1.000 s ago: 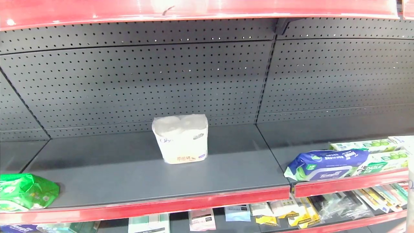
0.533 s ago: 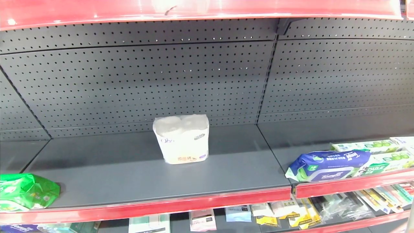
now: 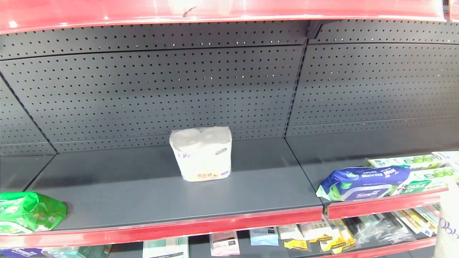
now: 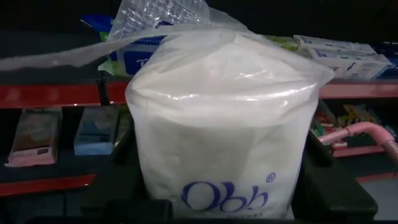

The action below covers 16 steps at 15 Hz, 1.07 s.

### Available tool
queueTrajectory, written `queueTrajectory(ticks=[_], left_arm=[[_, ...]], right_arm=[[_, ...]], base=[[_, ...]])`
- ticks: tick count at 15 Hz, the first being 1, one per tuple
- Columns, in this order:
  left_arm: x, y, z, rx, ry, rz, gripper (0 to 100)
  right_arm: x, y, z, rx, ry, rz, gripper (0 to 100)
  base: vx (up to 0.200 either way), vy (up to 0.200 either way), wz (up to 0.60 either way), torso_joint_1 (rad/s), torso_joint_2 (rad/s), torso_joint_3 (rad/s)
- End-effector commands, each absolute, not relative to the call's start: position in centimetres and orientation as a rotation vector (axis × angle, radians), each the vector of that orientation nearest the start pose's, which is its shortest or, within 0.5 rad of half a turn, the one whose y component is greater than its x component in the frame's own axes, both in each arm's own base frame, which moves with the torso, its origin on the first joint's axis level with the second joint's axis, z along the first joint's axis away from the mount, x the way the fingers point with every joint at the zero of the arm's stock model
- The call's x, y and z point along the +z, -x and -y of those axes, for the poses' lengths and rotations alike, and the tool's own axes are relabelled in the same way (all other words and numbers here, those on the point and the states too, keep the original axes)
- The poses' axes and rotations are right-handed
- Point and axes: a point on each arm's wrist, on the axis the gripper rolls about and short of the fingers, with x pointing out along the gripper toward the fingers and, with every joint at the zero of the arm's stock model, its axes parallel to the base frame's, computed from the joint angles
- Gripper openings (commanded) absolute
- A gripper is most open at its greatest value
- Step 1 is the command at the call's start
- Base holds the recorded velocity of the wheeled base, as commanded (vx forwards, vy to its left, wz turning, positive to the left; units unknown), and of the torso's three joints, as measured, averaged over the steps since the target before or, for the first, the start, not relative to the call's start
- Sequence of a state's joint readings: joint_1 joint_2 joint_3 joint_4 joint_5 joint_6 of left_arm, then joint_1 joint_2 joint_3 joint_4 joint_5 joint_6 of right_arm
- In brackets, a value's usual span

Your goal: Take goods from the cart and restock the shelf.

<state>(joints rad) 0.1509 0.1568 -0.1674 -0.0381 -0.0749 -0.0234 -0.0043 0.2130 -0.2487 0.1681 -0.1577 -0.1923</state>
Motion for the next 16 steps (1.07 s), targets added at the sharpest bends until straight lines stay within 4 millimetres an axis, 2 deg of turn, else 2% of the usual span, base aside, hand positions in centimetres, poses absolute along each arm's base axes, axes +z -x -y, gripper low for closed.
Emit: queueTrajectory(ticks=[1, 2, 3, 4, 5, 8, 9, 12, 15, 16], left_arm=[[18.4, -7.3, -0.7, 0.029, 0.071, -0.194, 100], [17.8, -8.1, -0.8, 0.004, 0.039, -0.222, 100], [16.5, -10.9, -0.9, -0.12, -0.035, -0.295, 100], [16.1, -11.9, -0.8, -0.187, -0.042, -0.313, 100], [15.1, -15.1, -0.9, -0.343, -0.032, -0.35, 100], [13.6, -20.0, -1.3, -0.488, -0.052, -0.338, 100], [13.3, -22.5, -1.5, -0.598, -0.058, -0.297, 100], [12.0, -25.3, -1.6, -0.741, -0.126, -0.257, 100], [10.8, -27.4, -1.3, -0.865, -0.118, -0.247, 100], [10.2, -29.0, -1.2, -0.919, -0.147, -0.214, 100]], right_arm=[[12.8, 1.9, 0.3, -0.16, 0.201, -0.163, 0], [12.9, 1.9, 0.3, -0.163, 0.202, -0.162, 0], [13.3, 1.9, 0.3, -0.162, 0.203, -0.158, 0], [13.5, 1.9, 0.3, -0.164, 0.205, -0.155, 0], [14.2, 1.7, 0.4, -0.164, 0.205, -0.155, 0], [15.7, 1.3, 0.4, -0.161, 0.205, -0.154, 0], [16.4, 1.1, 0.4, -0.161, 0.204, -0.15, 0], [17.0, 1.1, 0.4, -0.165, 0.203, -0.138, 0], [17.1, 1.1, 0.4, -0.169, 0.203, -0.135, 0], [17.1, 1.1, 0.4, -0.172, 0.203, -0.135, 0]], base=[[0.0, 0.0, 0.0, 0.0, 0.0, 0.0], [0.0, 0.0, 0.0, 0.0, 0.0, 0.0], [0.0, 0.0, 0.0, 0.0, 0.0, 0.0], [0.0, 0.0, 0.0, 0.0, 0.0, 0.0], [0.0, 0.0, 0.0, 0.0, 0.0, 0.0], [0.0, 0.0, 0.0, 0.0, 0.0, 0.0], [0.0, 0.0, 0.0, 0.0, 0.0, 0.0], [0.0, 0.0, 0.0, 0.0, 0.0, 0.0], [0.0, 0.0, 0.0, 0.0, 0.0, 0.0], [0.0, 0.0, 0.0, 0.0, 0.0, 0.0]])
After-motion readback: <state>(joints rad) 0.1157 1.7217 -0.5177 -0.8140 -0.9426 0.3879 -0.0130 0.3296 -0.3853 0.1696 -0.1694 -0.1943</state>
